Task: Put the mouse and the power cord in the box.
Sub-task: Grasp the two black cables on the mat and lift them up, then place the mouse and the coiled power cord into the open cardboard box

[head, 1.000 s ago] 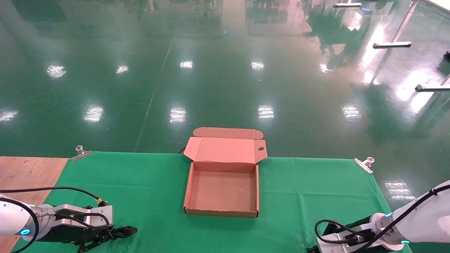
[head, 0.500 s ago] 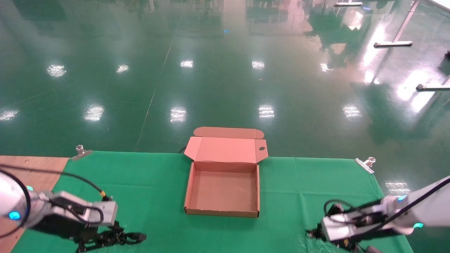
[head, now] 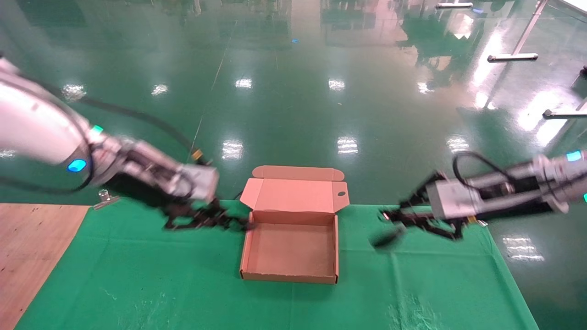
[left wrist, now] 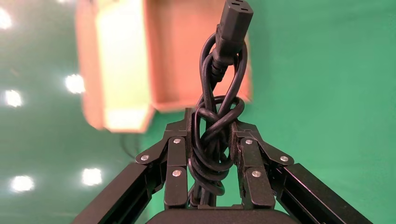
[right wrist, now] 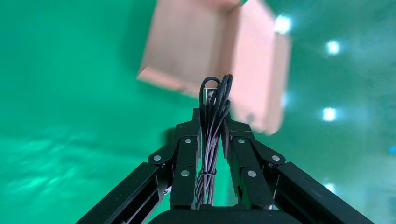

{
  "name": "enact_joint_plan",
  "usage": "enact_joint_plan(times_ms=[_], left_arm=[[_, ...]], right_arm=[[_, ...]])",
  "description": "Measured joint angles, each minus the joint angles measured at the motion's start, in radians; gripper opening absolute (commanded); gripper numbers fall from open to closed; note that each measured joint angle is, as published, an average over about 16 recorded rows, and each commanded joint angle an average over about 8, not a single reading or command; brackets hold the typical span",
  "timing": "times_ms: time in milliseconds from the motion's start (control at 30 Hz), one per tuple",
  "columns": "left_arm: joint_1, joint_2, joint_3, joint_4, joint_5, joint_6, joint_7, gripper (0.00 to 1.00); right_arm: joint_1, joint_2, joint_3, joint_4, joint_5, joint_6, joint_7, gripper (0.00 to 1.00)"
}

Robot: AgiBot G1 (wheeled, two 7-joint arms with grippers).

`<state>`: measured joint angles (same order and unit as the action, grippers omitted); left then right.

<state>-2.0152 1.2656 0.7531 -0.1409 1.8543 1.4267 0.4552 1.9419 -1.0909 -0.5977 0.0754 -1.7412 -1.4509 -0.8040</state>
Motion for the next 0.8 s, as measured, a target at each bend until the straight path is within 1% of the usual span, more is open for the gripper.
enact_joint_plan(times_ms=[200,400,500,633,800], left_arm=[[-0.041,0.066,-0.007,-0.043,-0.023,-0.036,-0.007,0.0],[-0.021,0.092,-0.01,-0.085,-0.059,-0.113,0.017,0.0],[0.024,0.094,-0.016,-0.104,-0.09,-0.173,0.044,0.0],[0.113,0.094,-0.034,-0.125,-0.152,-0.271,0.101,0.0],[0.261,0.099,-0.058,-0.161,-0.242,-0.457,0.186,0.0]], right_arm=[[0.068,-0.057,0.018,0.007,0.026,0.019,0.045,0.0],[0.101,-0.111,0.027,-0.003,0.037,0.057,0.071,0.0],[0.108,-0.125,0.028,-0.013,0.039,0.069,0.073,0.0],[0.112,-0.133,0.029,-0.024,0.04,0.071,0.067,0.0],[0.114,-0.131,0.03,-0.035,0.041,0.06,0.051,0.0]])
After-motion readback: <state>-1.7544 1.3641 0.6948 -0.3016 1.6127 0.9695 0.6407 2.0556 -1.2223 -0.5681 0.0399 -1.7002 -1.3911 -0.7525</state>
